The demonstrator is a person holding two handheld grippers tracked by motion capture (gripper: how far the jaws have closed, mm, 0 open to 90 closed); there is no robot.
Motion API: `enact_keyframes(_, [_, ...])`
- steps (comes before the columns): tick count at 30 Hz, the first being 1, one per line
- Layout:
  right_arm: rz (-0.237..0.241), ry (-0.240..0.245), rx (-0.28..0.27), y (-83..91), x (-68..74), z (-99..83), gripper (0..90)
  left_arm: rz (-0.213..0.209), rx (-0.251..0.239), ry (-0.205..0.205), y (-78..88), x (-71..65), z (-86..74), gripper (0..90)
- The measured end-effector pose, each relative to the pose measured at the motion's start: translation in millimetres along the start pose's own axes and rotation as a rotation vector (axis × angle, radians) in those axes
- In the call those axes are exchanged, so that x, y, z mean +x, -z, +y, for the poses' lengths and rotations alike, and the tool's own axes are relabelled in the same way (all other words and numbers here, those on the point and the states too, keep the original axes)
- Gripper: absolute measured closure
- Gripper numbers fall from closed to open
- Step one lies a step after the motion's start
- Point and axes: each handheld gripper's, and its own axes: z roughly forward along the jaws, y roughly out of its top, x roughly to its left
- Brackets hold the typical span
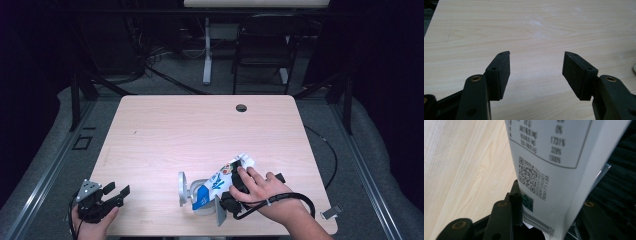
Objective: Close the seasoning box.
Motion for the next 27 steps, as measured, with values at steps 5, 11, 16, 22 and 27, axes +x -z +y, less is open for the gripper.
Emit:
enact_keyframes(5, [-0.001,-0.006,-0.001,0.2,-0.4,0.0,62.9,0.000,0.001,0.000,0.3,0.1,0.1,39.9])
enact_keyframes(11, [-0.002,0.002,0.010,0.9,-0.9,0.4,63.5,0.000,0.001,0.000,0.2,0.0,0.2,39.9])
enact_keyframes(16, [-0.004,0.004,0.008,0.8,-1.1,0.7,64.0,0.000,0.002,0.000,0.4,0.1,0.2,39.9])
enact_keyframes(22, [-0.004,-0.015,-0.011,-0.2,-0.3,0.6,65.0,0.000,0.001,0.000,0.3,0.1,0.1,39.9])
enact_keyframes(27, [-0.009,0.004,0.012,1.4,-1.5,0.8,65.4,0.001,0.001,0.001,0.4,0.1,0.2,39.9])
